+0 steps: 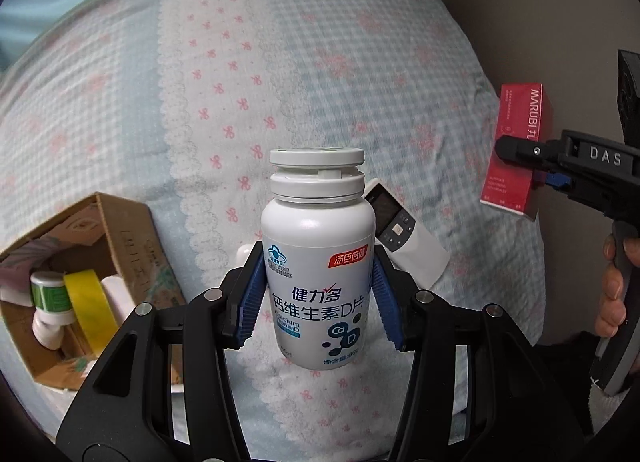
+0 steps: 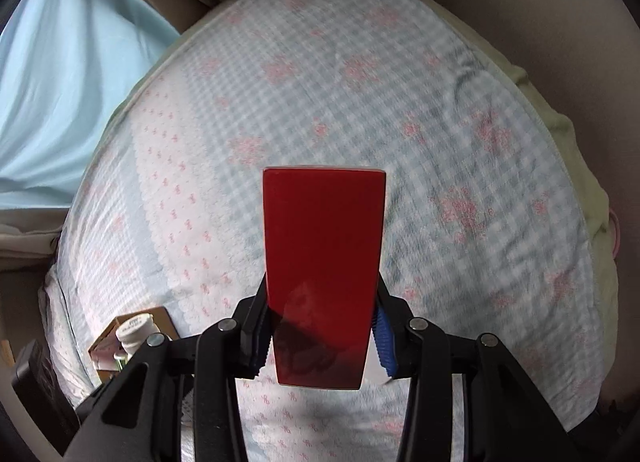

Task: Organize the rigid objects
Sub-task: 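Lift the vitamin D bottle with the left tool while the right tool lifts the red box, then carry both items over the box and open both tools to drop them in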

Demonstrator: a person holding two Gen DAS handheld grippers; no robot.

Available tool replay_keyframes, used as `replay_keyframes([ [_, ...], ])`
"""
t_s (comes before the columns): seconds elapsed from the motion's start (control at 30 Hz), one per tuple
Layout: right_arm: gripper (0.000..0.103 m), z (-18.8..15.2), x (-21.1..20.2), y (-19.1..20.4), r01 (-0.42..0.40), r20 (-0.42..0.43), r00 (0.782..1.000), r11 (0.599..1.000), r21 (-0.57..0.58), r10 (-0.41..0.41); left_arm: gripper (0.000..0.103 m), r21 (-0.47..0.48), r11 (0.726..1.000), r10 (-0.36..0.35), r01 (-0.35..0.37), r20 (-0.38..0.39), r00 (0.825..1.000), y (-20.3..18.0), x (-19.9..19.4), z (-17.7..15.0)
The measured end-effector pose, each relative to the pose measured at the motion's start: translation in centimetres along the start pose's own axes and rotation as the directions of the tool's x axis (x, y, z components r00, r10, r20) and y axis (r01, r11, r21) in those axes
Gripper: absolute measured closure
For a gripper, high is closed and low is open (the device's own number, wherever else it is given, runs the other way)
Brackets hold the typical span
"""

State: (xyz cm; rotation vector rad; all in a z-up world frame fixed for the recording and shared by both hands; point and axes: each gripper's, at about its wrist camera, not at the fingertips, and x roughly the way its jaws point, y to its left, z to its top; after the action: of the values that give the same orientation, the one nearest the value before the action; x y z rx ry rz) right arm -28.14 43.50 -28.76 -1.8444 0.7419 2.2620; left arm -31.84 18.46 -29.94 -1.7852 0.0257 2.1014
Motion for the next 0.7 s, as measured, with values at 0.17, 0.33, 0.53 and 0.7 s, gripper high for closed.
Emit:
replay_keyframes([
  [0.17, 0.064, -3.8, -2.9, 4.8, -0.039, 0.03, 0.999, 0.996, -0.083, 0.041, 0.057, -0.067, 0.998, -0.009, 0.014, 0.073, 0.997, 3.9, -5.0, -2.3],
  [0.33, 0.064, -7.1, -4.7, 7.9, -0.07, 0.045, 0.996, 0.983, -0.17, 0.079, 0.057, -0.125, 0.992, 0.011, 0.006, 0.14, 0.99, 8.1, -10.2, -5.6],
  [0.53, 0.064, -12.2, -5.0, 13.7, -0.105, 0.038, 0.993, 0.97, -0.219, 0.116, 0.057, -0.173, 0.985, 0.05, -0.02, 0.166, 0.985, 14.7, -14.5, -9.9],
  [0.7, 0.064, -16.0, -4.0, 19.0, -0.123, 0.04, 0.99, 0.96, -0.25, 0.137, 0.057, -0.196, 0.98, 0.069, -0.035, 0.172, 0.983, 20.4, -17.0, -13.3],
])
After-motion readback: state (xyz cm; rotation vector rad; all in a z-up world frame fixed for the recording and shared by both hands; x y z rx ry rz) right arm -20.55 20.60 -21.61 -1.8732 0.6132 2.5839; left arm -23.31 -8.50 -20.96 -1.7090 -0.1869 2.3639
